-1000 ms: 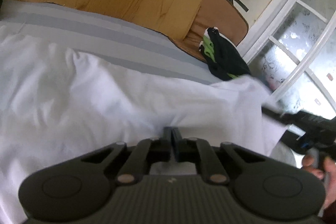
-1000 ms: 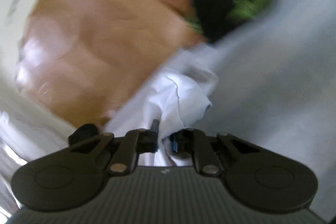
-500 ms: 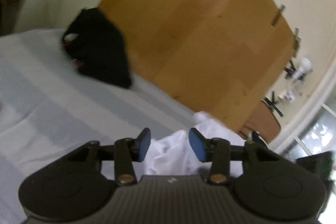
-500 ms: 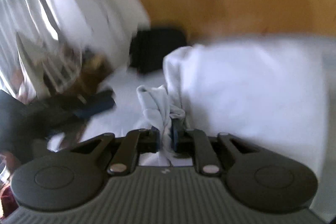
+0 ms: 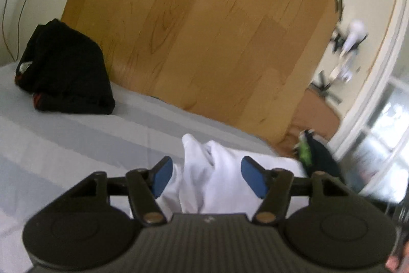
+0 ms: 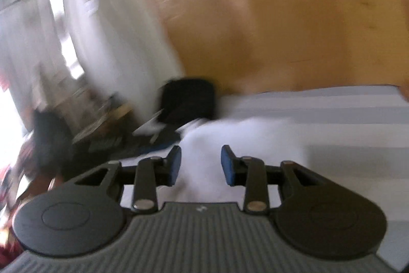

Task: Fold small clothes

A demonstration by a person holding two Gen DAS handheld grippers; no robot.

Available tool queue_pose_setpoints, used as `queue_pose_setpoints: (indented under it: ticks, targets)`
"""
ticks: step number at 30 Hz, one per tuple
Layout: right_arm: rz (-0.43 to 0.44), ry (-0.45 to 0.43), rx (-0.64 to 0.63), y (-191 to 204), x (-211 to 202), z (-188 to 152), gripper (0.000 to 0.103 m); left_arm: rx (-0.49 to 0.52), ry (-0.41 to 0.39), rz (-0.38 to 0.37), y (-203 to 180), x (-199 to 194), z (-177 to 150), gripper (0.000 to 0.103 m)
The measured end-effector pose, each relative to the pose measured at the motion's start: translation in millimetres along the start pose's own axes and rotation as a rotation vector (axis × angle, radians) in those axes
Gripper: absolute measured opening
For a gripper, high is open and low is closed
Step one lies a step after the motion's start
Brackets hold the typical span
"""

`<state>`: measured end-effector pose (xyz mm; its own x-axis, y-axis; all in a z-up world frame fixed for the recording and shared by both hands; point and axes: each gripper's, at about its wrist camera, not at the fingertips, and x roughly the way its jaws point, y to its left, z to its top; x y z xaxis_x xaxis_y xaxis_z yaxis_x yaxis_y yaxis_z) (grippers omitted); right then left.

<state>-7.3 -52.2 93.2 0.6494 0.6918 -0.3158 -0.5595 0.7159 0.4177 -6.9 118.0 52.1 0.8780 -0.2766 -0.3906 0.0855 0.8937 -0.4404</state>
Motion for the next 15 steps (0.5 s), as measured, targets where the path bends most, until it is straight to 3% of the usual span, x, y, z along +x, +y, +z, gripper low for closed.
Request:
queue_pose_setpoints:
  ticks: [2, 5, 6, 7, 10, 13, 14, 15]
  targets:
    - [-0.054, -0.002, 0.032, -17, 13, 6, 0.031, 0.013, 0.047, 0.035, 0, 23, 3, 0.058]
    - [-0.125, 0.183, 0.096, -46, 67, 0, 0.030, 0.028, 0.146, 0.097, 7, 58, -4, 0.059]
    - [-0.153, 0.206, 0.074, -50, 80, -11, 0.030, 0.047, 0.141, 0.107, 9, 65, -9, 0.065]
    - [-0.166, 0.157, 0.033, -49, 83, -17, 0.030, 0.040, 0.140, 0.111, 13, 67, -12, 0.071]
    - [-0.181, 0.164, 0.025, -46, 78, -18, 0.030, -0.042, 0.177, 0.079, 28, 67, -7, 0.071]
    - [-0.143, 0.144, 0.078, -50, 62, -14, 0.032, -0.040, 0.180, 0.075, 26, 56, -5, 0.070]
    - [-0.127, 0.114, 0.109, -53, 54, -11, 0.038, -0.037, 0.171, 0.065, 27, 46, -2, 0.071]
    - [-0.105, 0.073, 0.134, -57, 37, -11, 0.049, -0.034, 0.151, 0.053, 28, 37, -1, 0.077]
